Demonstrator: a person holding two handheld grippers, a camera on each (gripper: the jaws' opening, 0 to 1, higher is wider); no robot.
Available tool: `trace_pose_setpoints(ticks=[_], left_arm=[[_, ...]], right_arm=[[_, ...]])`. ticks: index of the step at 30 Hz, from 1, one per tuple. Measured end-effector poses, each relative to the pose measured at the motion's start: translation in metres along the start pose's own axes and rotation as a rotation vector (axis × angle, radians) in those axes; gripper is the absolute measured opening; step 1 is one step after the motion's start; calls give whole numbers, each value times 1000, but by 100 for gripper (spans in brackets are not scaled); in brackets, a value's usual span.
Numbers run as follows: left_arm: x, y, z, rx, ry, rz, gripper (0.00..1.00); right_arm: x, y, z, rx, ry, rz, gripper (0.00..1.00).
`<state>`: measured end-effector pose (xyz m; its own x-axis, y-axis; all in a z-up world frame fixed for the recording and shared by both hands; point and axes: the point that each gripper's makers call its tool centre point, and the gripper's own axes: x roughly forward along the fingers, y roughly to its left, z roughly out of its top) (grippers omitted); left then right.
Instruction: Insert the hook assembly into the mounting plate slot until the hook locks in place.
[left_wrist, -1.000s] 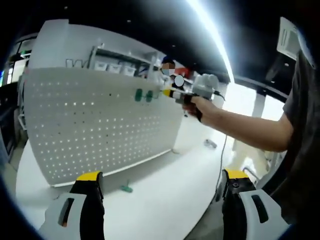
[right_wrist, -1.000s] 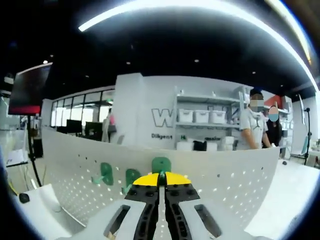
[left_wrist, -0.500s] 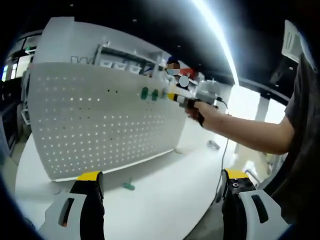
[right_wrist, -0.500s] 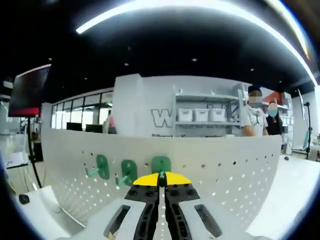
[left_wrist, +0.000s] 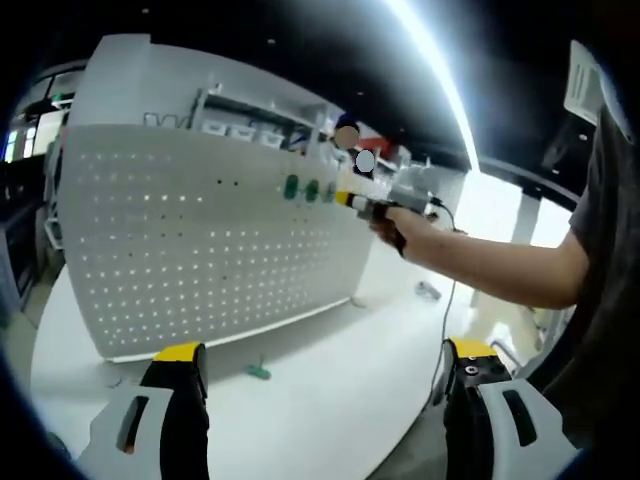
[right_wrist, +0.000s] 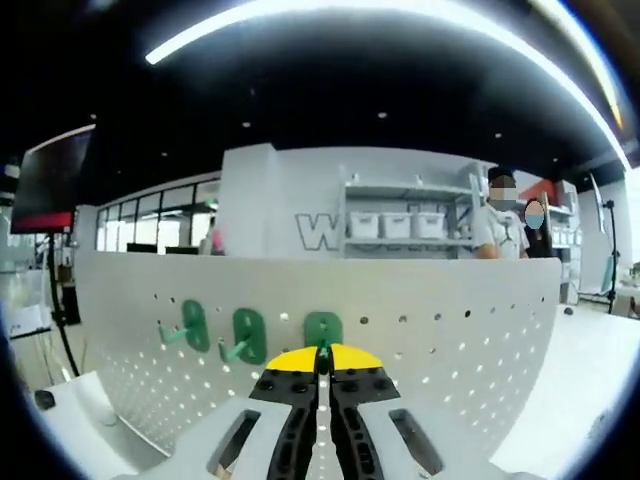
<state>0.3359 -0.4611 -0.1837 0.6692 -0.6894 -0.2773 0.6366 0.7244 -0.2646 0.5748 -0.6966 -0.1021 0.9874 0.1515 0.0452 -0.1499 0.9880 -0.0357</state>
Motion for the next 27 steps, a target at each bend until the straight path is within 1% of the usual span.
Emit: trace_pose_setpoints(ticks=[4,7,10,15,22,25,27], left_arm=[[-1,1,0,1,-2,2,100],[-1,2,-1,-5,0,2,100],[-1,1,-2,-4,4,1,100],[-1,2,-6,3,15,6,100],[-5,5,-9,-16,14,12,100],[-6,5,-12,-17,19,15,100],[-6,4,-15,-19,25,16,100]], right_arm=[[1,-2,0,-10,1,-1,0],[1,-2,-1,50,27,4,1],[2,-2,-2,61,29,5,1],[2,-2,-1,80,37,0,9],[-11,-3,9,84,25,-6,16],[-18,0,12,69,18,-6,16],[-23,2,10,60,27,4,16]])
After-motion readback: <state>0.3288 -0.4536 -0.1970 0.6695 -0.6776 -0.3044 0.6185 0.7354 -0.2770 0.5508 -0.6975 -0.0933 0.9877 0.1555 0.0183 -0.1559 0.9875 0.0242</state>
